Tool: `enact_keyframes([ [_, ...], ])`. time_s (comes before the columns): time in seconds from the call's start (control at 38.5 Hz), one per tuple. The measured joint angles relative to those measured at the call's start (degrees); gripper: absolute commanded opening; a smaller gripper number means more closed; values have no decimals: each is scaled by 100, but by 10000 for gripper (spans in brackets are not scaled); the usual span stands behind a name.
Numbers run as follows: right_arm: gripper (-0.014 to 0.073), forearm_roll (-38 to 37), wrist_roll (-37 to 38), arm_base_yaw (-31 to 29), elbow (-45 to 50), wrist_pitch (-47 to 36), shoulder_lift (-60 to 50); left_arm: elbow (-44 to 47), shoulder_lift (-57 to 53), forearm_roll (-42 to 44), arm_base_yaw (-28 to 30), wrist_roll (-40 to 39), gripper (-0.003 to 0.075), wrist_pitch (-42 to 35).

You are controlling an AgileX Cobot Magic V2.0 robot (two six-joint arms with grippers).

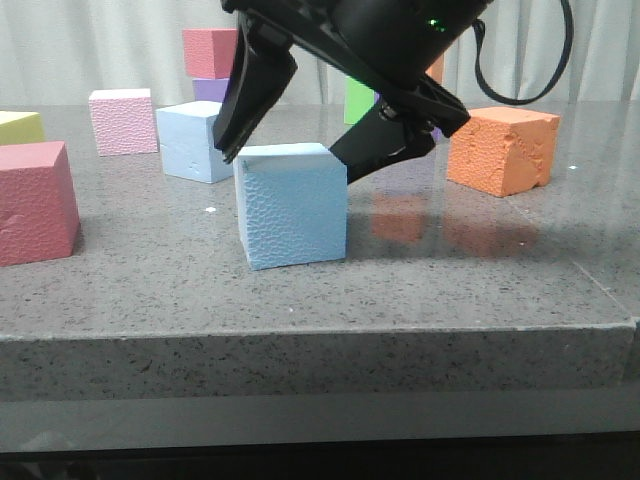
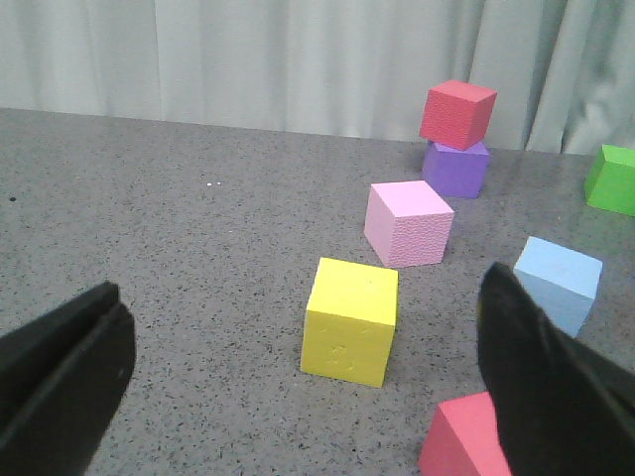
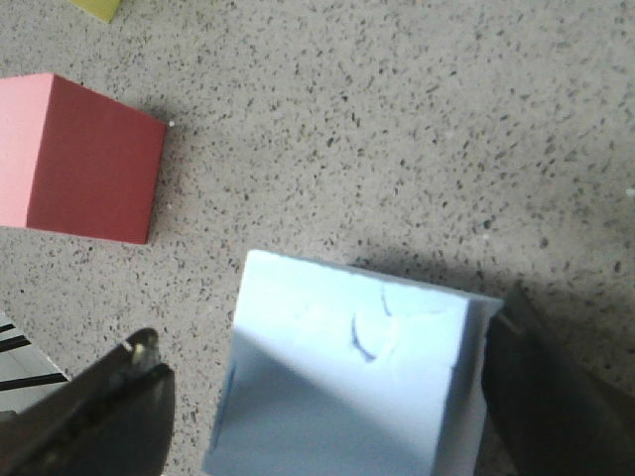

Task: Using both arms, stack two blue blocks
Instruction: 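Open the right gripper and lift it away from the cube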

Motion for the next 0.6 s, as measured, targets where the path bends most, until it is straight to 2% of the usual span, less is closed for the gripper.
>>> enact_keyframes([
  [0.21,626,0,0,-229,-144,92,-232,0,0,0,0,0,680,0],
  [0.29,573,0,0,-368,-153,143,-376,0,0,0,0,0,680,0],
  [0.49,234,0,0,-843,-153,488,-778,0,0,0,0,0,680,0],
  [0.6,115,0,-70,-1047,-153,645,-1035,0,0,0,0,0,680,0],
])
